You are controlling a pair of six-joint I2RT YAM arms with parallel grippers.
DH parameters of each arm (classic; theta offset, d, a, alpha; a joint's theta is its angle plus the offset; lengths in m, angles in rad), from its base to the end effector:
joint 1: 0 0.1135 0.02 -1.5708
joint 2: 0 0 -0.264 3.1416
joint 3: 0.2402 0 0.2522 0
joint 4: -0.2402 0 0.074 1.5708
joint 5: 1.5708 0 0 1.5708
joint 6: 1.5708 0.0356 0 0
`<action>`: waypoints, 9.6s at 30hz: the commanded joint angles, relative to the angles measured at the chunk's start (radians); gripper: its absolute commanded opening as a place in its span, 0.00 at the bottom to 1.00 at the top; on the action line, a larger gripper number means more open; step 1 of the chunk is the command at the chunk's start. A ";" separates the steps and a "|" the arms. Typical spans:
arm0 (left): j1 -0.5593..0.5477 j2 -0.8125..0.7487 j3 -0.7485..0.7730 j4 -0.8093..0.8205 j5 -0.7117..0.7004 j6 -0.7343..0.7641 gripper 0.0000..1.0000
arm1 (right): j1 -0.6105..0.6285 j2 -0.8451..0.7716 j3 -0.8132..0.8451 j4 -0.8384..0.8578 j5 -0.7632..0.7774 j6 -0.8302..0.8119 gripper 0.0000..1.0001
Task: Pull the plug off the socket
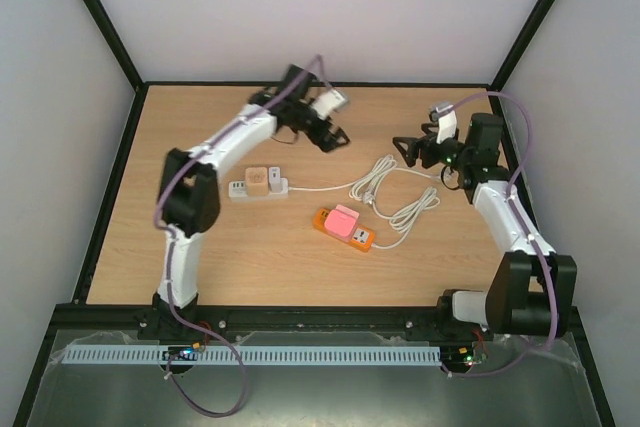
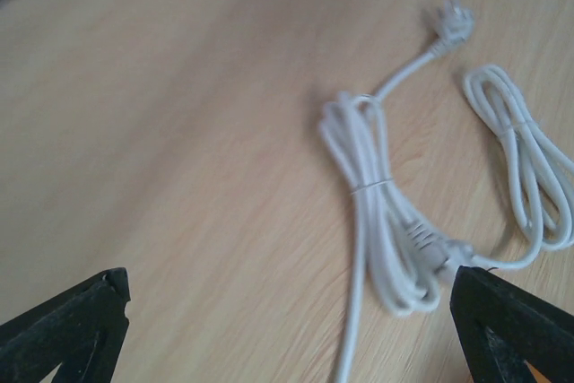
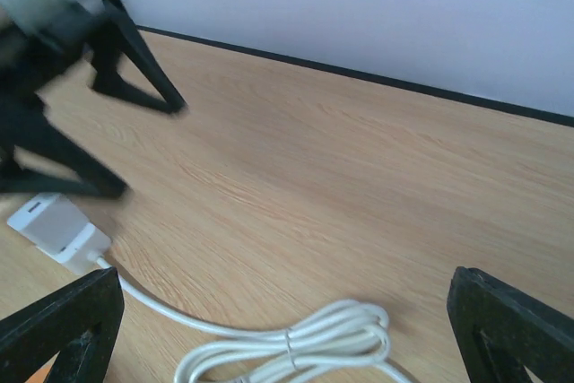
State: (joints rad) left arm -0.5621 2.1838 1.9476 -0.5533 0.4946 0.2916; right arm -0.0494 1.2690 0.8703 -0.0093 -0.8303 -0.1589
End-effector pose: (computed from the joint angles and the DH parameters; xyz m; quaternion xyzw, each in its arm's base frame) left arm 0.4126 -0.2799 0.2557 0.4560 0.7775 -0.2741 0.3353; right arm 0.2815 0.0124 0.2869 -0.2630 0.7514 0.2830 0.5349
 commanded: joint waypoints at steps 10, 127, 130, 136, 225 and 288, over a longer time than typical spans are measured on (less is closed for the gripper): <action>0.390 -0.436 -0.391 -0.124 0.163 0.205 1.00 | 0.248 0.263 0.272 -0.002 -0.036 -0.093 0.98; 0.410 -0.548 -1.006 0.163 0.299 0.796 0.73 | 0.686 0.823 0.524 -0.215 -0.010 -0.653 0.45; 0.410 -0.579 -1.047 0.214 0.304 0.780 0.68 | 0.686 0.819 0.518 -0.211 -0.009 -0.650 0.44; 0.412 -0.585 -1.057 0.188 0.315 0.805 0.74 | 0.686 0.816 0.512 -0.206 -0.012 -0.645 0.42; 0.803 -0.356 -0.377 -0.155 -0.312 1.113 0.46 | 0.681 0.575 0.511 -0.097 0.100 -0.384 0.98; 0.618 0.024 -0.274 0.058 -1.016 1.476 0.75 | 0.640 0.210 0.161 0.083 0.257 -0.220 0.98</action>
State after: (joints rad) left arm 0.0616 2.1929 1.6447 -0.4648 -0.4923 1.7836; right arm 0.5938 1.4876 1.0382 0.0433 -0.5613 -0.3840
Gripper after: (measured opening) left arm 0.719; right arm 0.984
